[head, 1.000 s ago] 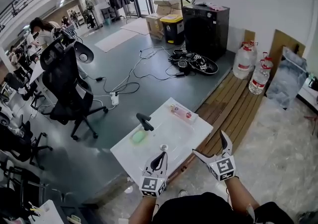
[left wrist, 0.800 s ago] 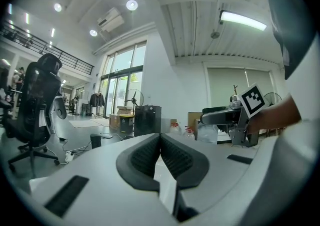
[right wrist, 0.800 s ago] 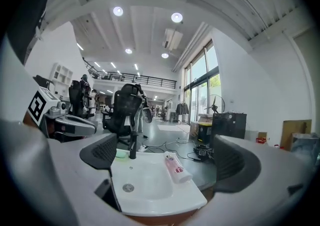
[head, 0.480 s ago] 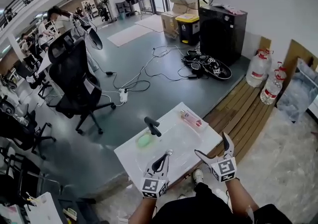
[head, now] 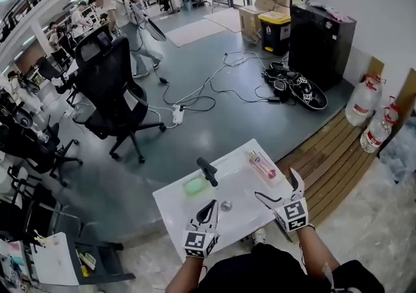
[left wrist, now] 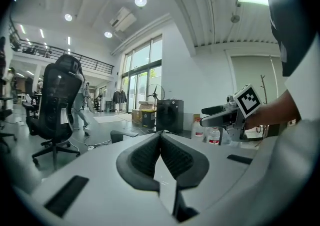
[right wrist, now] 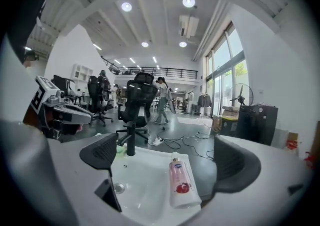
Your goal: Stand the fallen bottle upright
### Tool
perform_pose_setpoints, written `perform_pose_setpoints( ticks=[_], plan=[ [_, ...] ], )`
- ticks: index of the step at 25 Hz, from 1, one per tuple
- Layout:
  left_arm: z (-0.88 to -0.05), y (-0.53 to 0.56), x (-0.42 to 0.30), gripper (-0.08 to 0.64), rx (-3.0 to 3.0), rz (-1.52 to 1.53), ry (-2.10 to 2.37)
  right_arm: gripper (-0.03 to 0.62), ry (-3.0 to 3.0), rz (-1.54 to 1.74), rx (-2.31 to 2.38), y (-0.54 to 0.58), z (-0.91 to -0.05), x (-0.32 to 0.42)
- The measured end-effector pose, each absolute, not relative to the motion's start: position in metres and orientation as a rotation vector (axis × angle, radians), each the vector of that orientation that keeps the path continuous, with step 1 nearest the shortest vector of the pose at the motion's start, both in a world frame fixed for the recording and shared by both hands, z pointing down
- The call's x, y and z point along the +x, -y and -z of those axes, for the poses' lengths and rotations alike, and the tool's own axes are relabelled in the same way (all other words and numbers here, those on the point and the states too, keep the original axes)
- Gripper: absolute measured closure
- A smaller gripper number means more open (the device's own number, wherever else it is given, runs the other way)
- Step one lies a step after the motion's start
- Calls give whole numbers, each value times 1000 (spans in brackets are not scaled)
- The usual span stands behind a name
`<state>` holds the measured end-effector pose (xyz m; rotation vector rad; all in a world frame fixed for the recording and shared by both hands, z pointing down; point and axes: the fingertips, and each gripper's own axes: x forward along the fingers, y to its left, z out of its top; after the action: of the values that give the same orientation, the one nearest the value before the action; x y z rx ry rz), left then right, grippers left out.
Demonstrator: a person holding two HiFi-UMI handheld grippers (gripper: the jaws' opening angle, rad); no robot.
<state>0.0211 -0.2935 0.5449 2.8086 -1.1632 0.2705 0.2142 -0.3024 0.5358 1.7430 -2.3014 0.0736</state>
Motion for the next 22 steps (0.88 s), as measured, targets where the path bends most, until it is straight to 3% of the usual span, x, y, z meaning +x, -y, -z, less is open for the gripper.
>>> perform_pose_setpoints(
  ticks=[22],
  plan=[
    [-561, 356, -5, 541, 2460, -343, 1630, -8, 2314, -265, 1302, 453, -596, 210]
  ],
)
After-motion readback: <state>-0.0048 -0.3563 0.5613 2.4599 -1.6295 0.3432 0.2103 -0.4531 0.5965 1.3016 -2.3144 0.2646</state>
